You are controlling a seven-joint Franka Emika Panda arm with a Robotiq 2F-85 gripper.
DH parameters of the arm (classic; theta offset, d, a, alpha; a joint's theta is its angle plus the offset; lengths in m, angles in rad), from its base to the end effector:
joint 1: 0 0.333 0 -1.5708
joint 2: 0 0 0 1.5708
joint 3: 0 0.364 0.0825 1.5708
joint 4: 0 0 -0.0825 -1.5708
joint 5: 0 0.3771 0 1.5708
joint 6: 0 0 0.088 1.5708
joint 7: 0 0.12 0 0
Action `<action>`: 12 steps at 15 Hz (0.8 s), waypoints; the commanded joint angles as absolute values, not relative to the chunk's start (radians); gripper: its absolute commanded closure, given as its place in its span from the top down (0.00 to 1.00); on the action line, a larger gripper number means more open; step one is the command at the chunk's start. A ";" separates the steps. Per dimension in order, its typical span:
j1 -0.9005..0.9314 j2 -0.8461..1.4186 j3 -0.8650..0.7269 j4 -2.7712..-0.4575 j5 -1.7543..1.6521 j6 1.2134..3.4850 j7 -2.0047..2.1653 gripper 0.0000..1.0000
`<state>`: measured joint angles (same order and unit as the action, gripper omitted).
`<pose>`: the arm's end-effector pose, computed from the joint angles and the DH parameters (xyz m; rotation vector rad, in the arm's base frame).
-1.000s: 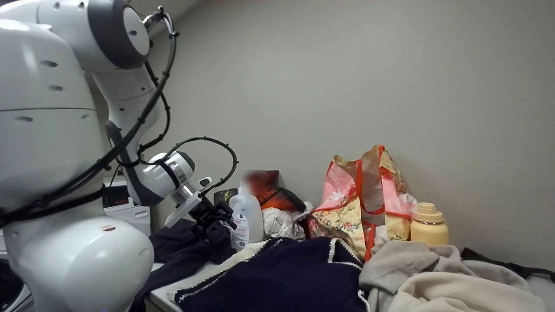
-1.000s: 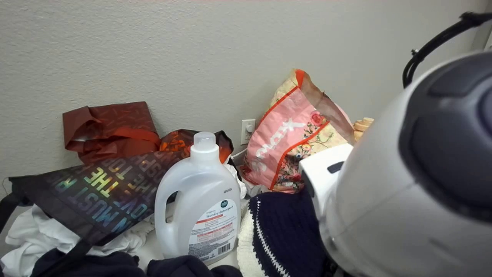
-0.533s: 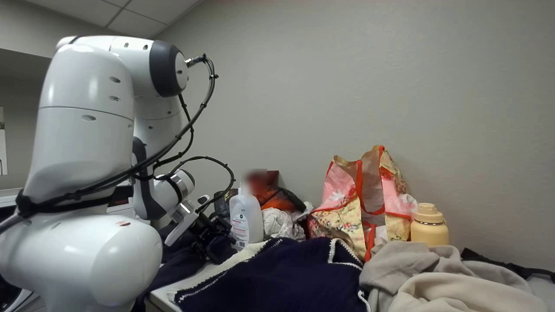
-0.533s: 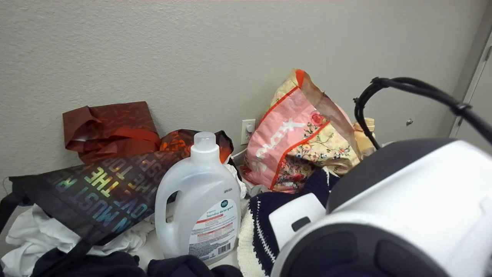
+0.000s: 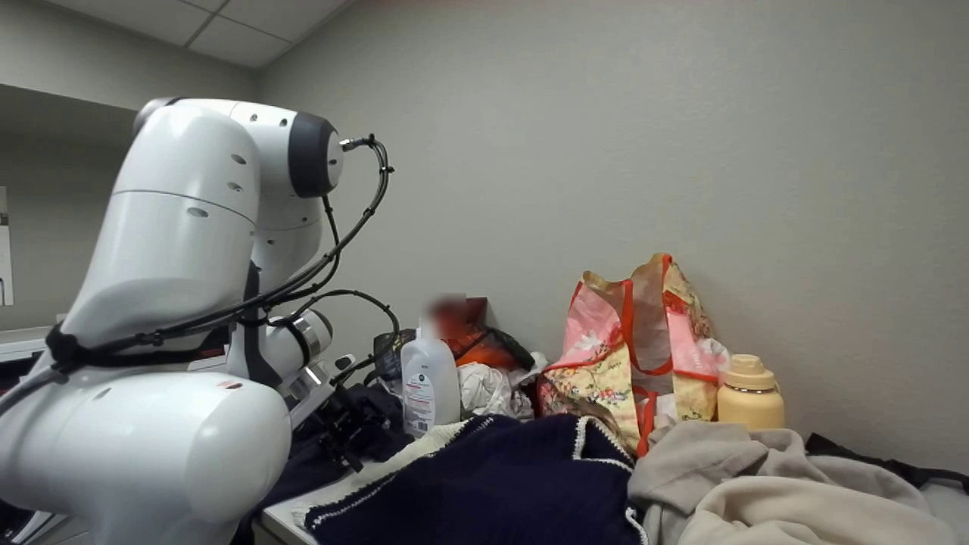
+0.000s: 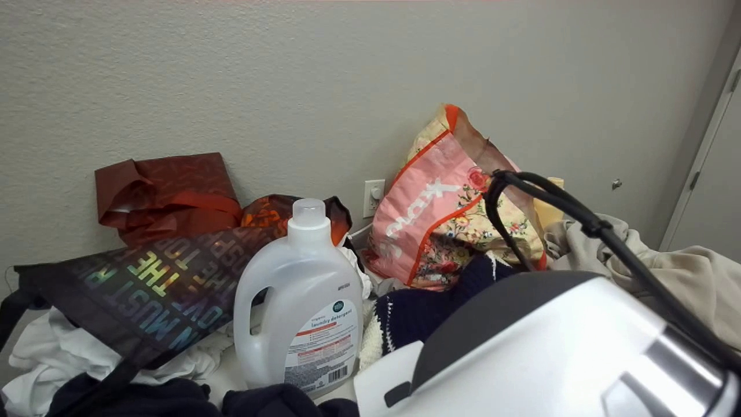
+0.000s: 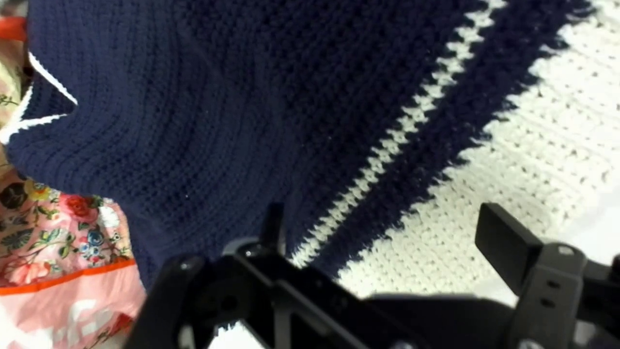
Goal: Fold the navy cloth on the table in half.
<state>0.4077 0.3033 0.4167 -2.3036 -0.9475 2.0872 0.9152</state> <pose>0.3680 0.3280 0.2451 2.3465 0.7328 0.2105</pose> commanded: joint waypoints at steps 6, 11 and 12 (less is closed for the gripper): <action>0.488 0.350 0.392 -2.230 -0.856 2.061 0.919 1.00; 0.517 0.374 0.377 -2.237 -0.862 2.070 0.947 1.00; 0.518 0.380 0.375 -2.241 -0.858 2.074 0.950 1.00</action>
